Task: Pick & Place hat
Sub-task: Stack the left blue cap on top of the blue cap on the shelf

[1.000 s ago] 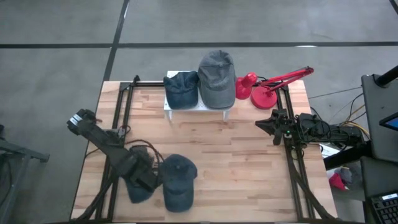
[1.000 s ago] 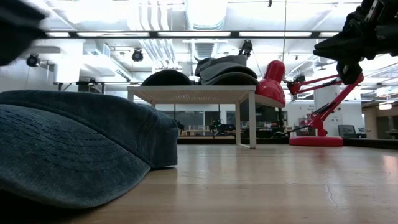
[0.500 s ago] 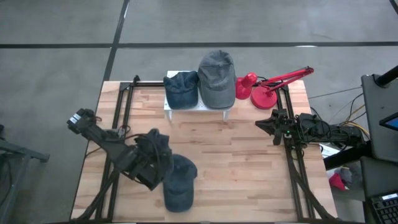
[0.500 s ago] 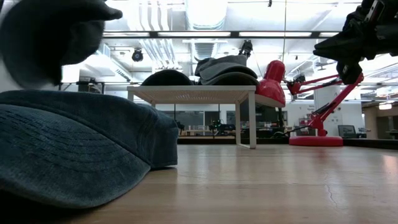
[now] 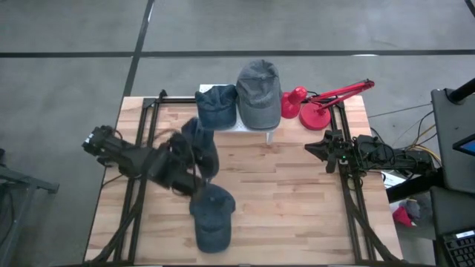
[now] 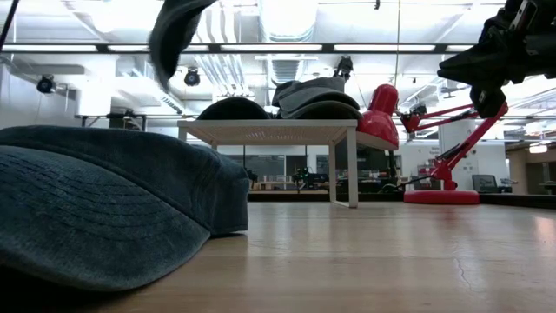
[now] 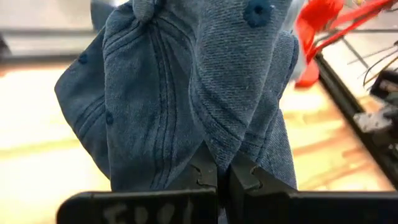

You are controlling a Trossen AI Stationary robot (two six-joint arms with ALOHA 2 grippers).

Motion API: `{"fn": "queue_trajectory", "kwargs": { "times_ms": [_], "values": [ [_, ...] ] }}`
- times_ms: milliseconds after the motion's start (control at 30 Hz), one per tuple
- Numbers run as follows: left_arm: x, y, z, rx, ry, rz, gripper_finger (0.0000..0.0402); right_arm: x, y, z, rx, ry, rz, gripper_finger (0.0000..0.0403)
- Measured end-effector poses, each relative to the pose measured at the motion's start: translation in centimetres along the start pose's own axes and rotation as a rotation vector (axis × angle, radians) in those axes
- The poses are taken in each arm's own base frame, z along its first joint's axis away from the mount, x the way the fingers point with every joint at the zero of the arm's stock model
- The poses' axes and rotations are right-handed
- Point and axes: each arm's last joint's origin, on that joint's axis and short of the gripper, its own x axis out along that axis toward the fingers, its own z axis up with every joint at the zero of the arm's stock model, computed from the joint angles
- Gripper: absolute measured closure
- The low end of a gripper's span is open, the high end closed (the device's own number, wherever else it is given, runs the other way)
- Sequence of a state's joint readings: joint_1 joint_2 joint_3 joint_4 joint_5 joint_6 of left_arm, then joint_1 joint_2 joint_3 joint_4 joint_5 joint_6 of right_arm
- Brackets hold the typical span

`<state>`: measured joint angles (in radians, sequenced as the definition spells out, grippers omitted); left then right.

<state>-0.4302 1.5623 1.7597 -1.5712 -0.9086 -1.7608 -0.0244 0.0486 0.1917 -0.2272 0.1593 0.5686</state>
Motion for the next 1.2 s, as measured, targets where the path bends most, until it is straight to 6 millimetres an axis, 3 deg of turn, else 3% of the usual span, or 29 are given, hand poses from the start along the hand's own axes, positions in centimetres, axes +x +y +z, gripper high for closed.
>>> {"fn": "queue_trajectory", "kwargs": {
  "times_ms": [233,600,967,1200],
  "values": [
    [1.3,-0.5,5.8,0.078,-0.061,0.044,0.0401,0.0,0.0,0.0,0.000,0.000,0.000,0.0351],
    [4.5,-1.7,12.2,0.156,-0.110,0.060,0.0401,0.0,0.0,0.0,0.000,0.000,0.000,0.0351],
    [8.5,-3.3,15.9,0.203,-0.096,0.116,0.0402,0.0,0.0,0.0,0.000,0.000,0.000,0.0351],
    [11.5,-2.7,17.1,0.228,-0.043,0.210,0.0401,0.0,0.0,0.0,0.000,0.001,-0.001,0.0351]
  ]
}}
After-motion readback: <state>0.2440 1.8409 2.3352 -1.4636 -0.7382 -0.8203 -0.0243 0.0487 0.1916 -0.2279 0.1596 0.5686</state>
